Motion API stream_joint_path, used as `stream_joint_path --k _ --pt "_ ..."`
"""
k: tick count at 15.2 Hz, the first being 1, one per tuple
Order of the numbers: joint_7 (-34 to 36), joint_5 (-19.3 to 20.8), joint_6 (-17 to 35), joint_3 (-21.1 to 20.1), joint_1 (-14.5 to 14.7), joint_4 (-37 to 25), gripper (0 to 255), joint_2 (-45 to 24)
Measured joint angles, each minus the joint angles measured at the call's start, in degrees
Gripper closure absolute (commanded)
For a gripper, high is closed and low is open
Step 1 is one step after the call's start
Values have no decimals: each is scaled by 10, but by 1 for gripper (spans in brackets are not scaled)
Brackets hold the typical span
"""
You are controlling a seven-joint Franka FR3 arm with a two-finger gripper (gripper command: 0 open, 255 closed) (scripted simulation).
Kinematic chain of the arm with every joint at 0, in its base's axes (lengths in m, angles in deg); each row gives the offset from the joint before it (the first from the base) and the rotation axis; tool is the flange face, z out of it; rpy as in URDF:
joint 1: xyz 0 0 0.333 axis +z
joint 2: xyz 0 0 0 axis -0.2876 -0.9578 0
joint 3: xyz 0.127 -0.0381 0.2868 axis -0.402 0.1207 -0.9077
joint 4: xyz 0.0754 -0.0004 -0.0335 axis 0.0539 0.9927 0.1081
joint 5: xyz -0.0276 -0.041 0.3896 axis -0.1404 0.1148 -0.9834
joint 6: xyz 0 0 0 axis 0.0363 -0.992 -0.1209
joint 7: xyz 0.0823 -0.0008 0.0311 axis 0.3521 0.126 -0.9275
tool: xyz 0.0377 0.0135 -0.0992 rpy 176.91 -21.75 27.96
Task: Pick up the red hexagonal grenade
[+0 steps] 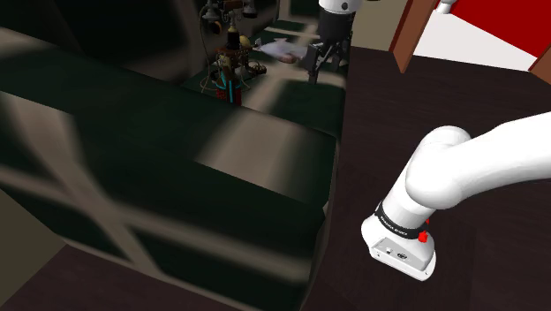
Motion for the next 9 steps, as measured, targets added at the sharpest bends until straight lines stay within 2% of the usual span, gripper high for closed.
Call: stream_joint_path --k 2,9 --pt "3 -2 5 -2 1 -5 0 -9" --pt "37 -22 51 -29 10 -96 0 -147"
